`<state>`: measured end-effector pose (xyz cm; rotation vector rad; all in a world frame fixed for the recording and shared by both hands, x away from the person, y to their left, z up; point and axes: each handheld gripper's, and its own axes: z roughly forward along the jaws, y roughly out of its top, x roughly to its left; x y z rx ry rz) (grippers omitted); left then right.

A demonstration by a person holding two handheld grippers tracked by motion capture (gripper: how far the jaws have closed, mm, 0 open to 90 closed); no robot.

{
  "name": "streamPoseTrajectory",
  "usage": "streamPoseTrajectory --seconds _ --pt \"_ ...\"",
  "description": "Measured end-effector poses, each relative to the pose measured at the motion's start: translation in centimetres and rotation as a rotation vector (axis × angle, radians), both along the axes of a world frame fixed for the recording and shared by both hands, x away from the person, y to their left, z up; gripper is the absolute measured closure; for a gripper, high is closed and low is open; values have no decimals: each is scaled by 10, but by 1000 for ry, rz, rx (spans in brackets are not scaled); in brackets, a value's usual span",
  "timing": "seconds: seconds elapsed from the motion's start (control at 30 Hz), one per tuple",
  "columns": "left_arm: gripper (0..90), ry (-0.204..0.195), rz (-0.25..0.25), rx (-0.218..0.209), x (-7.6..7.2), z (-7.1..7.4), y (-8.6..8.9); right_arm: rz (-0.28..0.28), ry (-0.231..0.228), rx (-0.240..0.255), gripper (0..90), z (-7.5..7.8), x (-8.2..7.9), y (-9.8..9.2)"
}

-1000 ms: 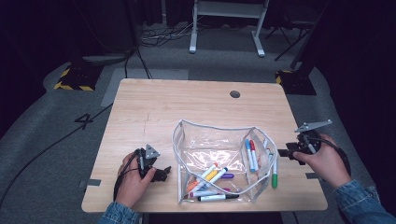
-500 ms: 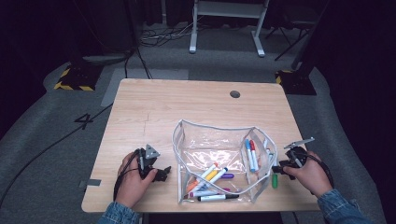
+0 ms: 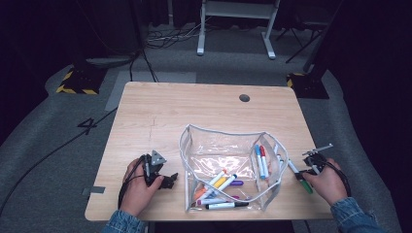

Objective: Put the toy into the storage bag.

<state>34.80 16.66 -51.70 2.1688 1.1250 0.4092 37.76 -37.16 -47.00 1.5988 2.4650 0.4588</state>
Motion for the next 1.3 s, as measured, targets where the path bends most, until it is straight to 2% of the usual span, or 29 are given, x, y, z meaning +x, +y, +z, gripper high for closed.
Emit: streamPoseTrajectory --seconds 0.2,0.4,0.53,0.6,0.73,0.97,1.13,1.3 --pt "21 2 1 -3 0 0 0 22 -37 45 771 26 -1 -1" --pt "17 2 2 -2 0 0 0 77 -79 71 771 61 -2 7" --pt "14 13 -4 1 1 1 1 121 -114 97 771 89 -2 15" --pt "5 6 0 1 1 0 0 143 -134 107 771 104 -1 20" --pt "4 6 0 0 1 0 0 188 -159 119 771 129 1 33" --pt "3 7 1 0 1 0 0 261 -194 125 771 162 4 59" --pt "3 6 1 1 1 0 0 326 -215 126 771 179 2 82" --pt "3 1 1 6 1 0 0 404 -222 120 771 191 -1 108"
